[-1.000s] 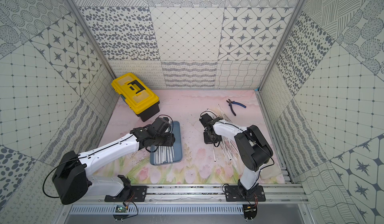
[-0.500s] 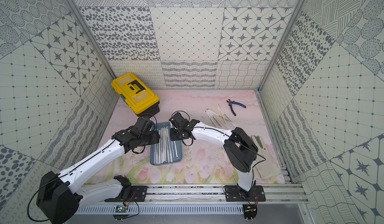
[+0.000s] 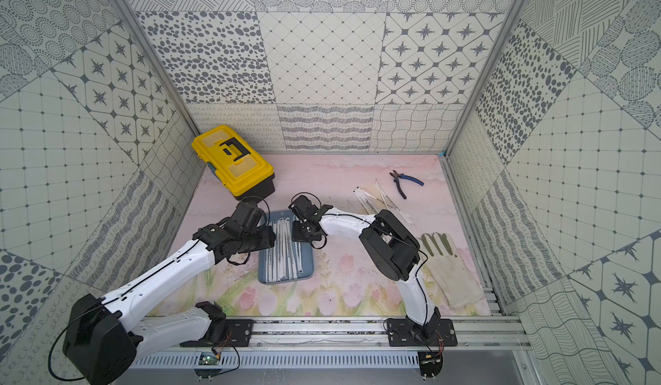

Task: Put the straws into the storage box
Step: Place the straw in the storage box, then move the straw to the center of the board.

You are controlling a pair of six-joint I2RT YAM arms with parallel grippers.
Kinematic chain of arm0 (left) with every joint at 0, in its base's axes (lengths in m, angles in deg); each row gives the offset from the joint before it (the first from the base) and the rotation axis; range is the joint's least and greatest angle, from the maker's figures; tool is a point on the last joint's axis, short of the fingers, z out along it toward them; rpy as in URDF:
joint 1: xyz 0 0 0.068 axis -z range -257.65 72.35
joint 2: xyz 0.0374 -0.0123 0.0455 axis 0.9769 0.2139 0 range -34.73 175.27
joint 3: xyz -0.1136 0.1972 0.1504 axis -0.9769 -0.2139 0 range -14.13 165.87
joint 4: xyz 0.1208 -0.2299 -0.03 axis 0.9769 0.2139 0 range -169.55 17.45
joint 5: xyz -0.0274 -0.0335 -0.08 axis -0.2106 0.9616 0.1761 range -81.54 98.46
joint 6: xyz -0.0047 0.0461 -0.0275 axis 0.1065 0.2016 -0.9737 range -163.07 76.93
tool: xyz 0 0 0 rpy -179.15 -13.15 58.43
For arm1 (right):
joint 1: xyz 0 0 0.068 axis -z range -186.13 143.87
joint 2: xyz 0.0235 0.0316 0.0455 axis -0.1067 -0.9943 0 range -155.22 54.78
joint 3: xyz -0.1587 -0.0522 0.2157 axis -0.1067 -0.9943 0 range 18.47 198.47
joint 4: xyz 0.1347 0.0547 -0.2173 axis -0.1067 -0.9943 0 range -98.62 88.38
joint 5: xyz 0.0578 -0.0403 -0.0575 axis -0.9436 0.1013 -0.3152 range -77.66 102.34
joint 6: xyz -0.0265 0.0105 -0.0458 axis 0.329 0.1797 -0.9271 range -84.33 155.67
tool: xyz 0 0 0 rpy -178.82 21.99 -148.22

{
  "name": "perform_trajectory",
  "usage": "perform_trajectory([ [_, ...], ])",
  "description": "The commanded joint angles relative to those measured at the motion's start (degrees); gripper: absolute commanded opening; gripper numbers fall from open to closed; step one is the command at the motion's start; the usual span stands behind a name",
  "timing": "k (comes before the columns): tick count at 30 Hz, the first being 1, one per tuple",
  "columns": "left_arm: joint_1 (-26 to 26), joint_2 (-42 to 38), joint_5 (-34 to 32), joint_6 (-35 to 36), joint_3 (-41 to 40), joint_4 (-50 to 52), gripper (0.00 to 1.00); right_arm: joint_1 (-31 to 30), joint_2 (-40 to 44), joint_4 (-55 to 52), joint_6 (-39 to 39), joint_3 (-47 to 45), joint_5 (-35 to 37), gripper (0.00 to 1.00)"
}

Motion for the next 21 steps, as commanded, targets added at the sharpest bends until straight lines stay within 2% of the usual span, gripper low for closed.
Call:
perform_trajectory([
  [1, -0.2, 0.6, 1.1, 0.1, 0.9, -0.4, 0.60, -0.4, -2.3, 0.5, 1.0, 1.4, -0.7, 0.06],
  [5, -0.2, 0.7, 1.2, 0.2, 1.2, -0.4, 0.60, -0.4, -2.4, -0.3, 0.6, 2.8, -0.3, 0.11],
  [7, -0.2, 0.7, 1.0, 0.4, 1.4, -0.1, 0.60, -0.3, -1.1, -1.4, 0.2, 3.1, -0.6, 0.18],
  [9, -0.2, 0.6, 0.9, 0.5, 1.9, 0.3, 0.60, -0.3, 2.6, -3.1, -0.3, 2.4, -0.5, 0.27],
  [13, 0.3, 0.8, 1.3, 0.9, 3.7, 0.8, 0.60, 1.6, 14.0, -7.2, -1.1, -4.4, 0.7, 0.32],
  [17, 7.6, 5.1, 0.1, 3.2, 6.5, -1.9, 0.61, 12.2, 24.1, -14.4, -7.6, -15.4, 8.5, 0.38],
  [21, 17.7, 14.7, -0.5, 5.3, 12.4, -4.5, 0.61, 21.5, 25.4, -19.7, -15.7, -19.4, 19.5, 0.42],
])
